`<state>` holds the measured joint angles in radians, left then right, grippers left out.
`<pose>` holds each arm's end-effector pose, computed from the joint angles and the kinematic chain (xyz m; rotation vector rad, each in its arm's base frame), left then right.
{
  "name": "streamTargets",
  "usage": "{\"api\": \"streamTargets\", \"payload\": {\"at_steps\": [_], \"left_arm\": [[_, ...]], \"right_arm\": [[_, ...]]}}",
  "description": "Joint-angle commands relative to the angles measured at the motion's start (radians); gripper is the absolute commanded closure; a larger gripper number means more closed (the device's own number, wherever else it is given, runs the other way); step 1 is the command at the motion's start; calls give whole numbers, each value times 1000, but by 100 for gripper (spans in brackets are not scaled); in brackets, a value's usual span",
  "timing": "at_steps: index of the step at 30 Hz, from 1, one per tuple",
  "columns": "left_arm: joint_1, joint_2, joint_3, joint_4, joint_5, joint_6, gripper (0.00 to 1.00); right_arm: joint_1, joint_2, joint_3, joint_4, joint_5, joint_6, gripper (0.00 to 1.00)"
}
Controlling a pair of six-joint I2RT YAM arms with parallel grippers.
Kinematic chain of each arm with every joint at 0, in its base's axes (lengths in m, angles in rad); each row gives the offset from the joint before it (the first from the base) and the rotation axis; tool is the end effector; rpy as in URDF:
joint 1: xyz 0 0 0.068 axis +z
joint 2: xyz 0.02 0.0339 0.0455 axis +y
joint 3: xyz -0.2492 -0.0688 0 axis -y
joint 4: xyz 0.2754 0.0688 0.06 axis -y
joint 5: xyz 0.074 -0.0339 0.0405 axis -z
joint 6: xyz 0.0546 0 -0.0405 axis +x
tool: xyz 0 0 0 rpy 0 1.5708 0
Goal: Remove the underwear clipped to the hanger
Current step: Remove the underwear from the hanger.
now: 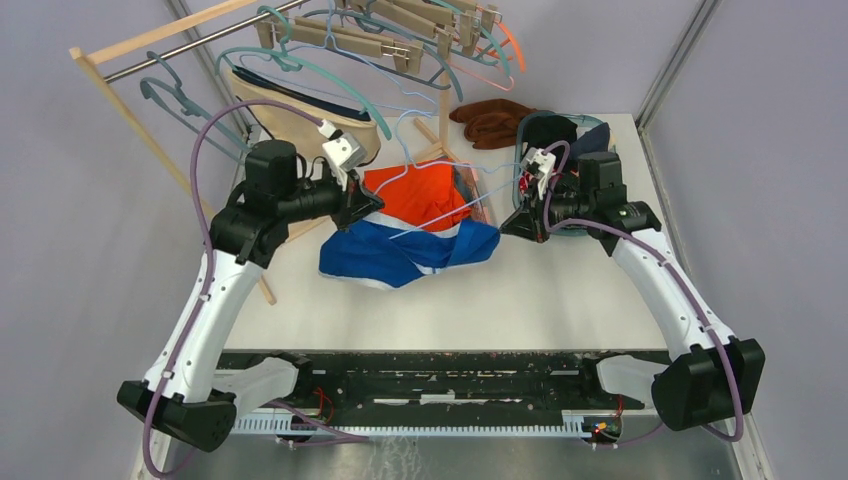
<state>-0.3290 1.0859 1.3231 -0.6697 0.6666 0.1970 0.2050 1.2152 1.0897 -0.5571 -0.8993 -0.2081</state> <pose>0.2385 -0.1171 0.4080 0.9162 1.7557 -0.7495 0.2828 0.1025 0.3041 -0.8895 1.9279 0.9972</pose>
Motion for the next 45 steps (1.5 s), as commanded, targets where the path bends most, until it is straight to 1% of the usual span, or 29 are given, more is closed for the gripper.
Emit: {"api": "streamTargets", "payload": {"at_steps": [1, 7, 12, 15, 16, 17, 19, 22, 25, 28, 30, 35, 40, 43, 45], "left_arm": [[-50, 13, 64, 76, -41, 0, 97], [-108, 35, 48, 77, -91, 12, 97], [-145, 53, 53, 63, -106, 25, 97], [-166, 67, 60, 51, -132, 43, 97], [-174, 73, 66, 43, -142, 49, 97], [-183, 78, 73, 33, -150, 57, 97], [-204, 92, 96, 11, -166, 73, 97], [-233, 109, 115, -21, -178, 100, 97], [-258, 115, 111, -39, -179, 125, 97], [-270, 112, 94, -42, -168, 139, 97], [-276, 111, 87, -48, -158, 148, 97], [-290, 111, 80, -69, -111, 167, 97], [-297, 105, 62, -73, -83, 182, 97], [-298, 100, 51, -76, -68, 191, 97], [-298, 96, 40, -76, -60, 194, 97]], "right_arm": [[0, -44, 31, -47, 19, -57, 84], [-1, -58, 26, -47, 28, -53, 81], [-2, -97, 49, -93, 33, -81, 72], [-1, -131, 67, -144, -1, -121, 62], [-1, -141, 75, -166, -14, -138, 56], [-1, -149, 87, -193, -28, -160, 54], [0, -161, 128, -253, -40, -206, 44], [0, -162, 206, -320, -23, -256, 34], [2, -149, 271, -335, 0, -271, 26], [5, -117, 328, -341, 9, -283, 13], [11, -92, 356, -341, 12, -291, 9], [68, -14, 384, -339, 11, -311, 7], [146, 38, 378, -327, 20, -322, 10], [167, 54, 373, -313, 0, -312, 24], [171, 58, 356, -290, -34, -294, 41]]}}
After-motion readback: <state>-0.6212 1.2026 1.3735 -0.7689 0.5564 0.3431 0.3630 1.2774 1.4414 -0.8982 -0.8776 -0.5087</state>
